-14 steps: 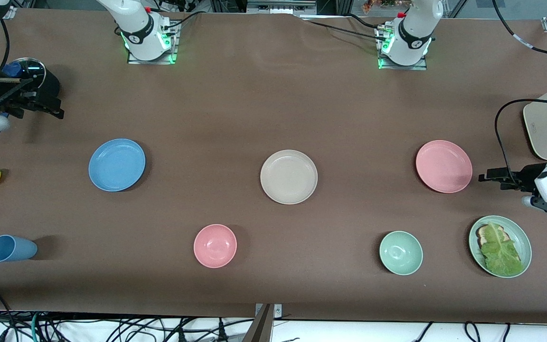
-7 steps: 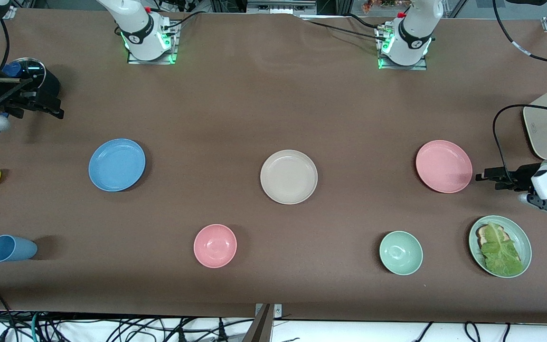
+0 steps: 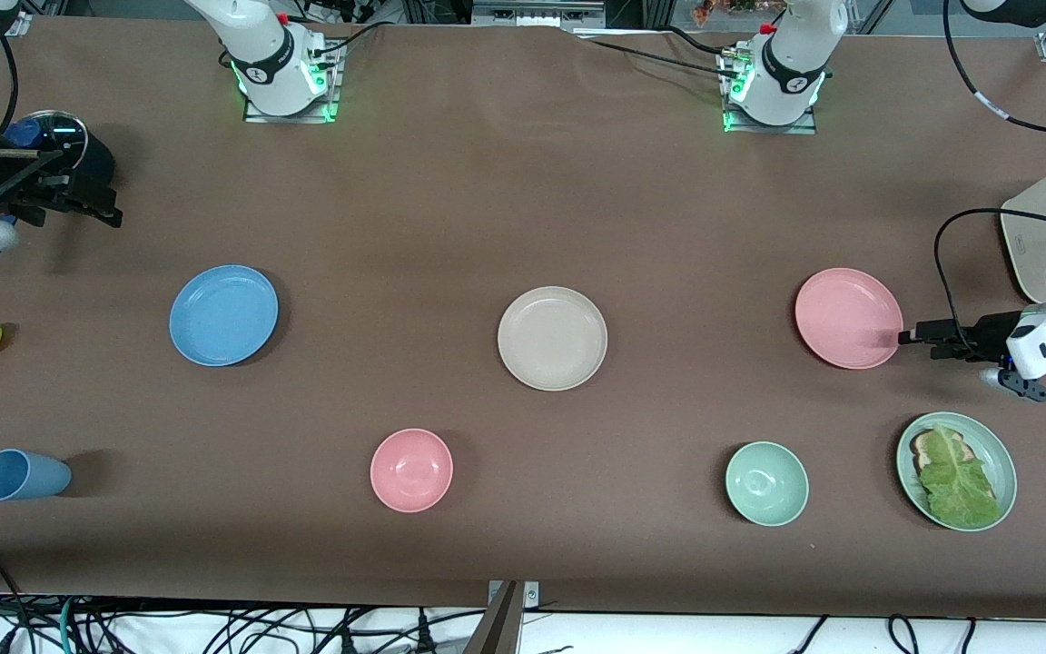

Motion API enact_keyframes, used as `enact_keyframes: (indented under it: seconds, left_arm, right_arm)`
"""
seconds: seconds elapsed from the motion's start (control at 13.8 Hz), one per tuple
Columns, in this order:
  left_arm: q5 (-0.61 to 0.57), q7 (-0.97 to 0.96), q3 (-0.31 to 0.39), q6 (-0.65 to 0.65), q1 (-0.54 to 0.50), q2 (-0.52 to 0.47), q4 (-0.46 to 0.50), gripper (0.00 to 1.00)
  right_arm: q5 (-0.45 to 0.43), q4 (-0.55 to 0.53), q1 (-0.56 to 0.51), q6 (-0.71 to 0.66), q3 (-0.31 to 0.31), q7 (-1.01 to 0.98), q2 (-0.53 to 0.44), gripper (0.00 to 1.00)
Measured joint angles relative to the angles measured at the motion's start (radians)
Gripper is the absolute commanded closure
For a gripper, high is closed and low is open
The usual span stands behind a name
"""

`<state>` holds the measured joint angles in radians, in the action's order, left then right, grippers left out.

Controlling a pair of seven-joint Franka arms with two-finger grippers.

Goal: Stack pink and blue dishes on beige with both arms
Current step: 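Close the left gripper on the pink plate's rim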

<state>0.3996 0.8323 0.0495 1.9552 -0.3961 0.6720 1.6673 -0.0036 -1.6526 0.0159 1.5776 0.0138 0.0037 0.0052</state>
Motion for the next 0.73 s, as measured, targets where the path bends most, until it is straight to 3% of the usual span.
enact_keyframes:
  seconds: [0.58,0.73]
  left_arm:
    - [0.048,0.004,0.000,0.084,-0.012,-0.035,0.150,0.01]
    - [0.048,0.004,0.000,0.096,-0.013,-0.065,0.188,0.14]
  right_arm:
    - [0.000,0.000,0.000,0.000,0.000,0.000,0.000,0.00]
    - [0.000,0.000,0.000,0.000,0.000,0.000,0.000,0.00]
